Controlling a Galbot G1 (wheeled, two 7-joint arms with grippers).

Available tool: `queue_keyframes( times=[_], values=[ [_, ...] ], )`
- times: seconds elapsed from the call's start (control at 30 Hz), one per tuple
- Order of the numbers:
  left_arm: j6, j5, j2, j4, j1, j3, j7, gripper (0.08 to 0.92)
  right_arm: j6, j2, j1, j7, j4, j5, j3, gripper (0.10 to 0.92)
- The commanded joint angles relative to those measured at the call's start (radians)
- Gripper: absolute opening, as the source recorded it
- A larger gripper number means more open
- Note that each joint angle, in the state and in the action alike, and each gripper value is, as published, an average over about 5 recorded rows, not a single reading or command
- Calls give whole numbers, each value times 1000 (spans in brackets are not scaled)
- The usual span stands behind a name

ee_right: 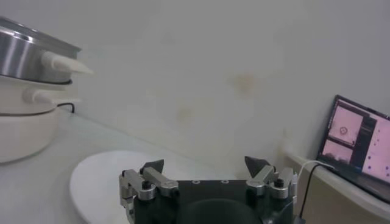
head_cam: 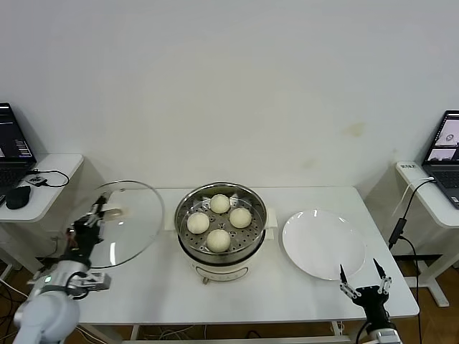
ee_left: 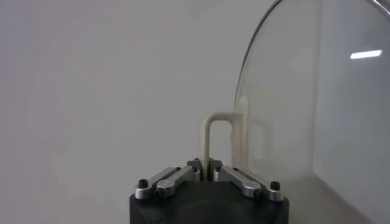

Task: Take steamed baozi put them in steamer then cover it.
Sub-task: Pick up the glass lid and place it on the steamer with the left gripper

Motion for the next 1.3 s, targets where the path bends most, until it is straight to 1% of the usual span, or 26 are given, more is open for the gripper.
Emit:
queue_keyframes(
  times=[0.03, 0.2, 0.43, 0.53, 0.73, 0.83, 1.0, 1.3],
  values=[
    [109, 41, 14, -99, -142, 360, 38, 147, 1, 21, -2, 11, 12, -33, -17, 823],
    [142, 154, -24, -63, -209, 430, 85, 147, -1, 52, 2, 16, 27, -54, -45, 823],
    [197, 278, -93, -43, -272, 483, 183, 147, 10, 73, 15, 32, 10, -111, -63, 823],
    [210, 316, -148, -22, -313, 504, 214, 147, 11, 79, 20, 36, -2, -120, -64, 823],
    [223, 398, -302, 35, -369, 544, 261, 147, 15, 88, 19, 41, -14, -125, -60, 823],
    [237, 399, -345, 60, -395, 568, 281, 147, 16, 89, 19, 42, -19, -129, -58, 823],
    [262, 380, -374, 104, -432, 597, 304, 147, 21, 87, 20, 43, -27, -133, -52, 823],
    [257, 399, -402, 155, -429, 606, 298, 147, 27, 81, 17, 44, -32, -133, -48, 823]
  ],
)
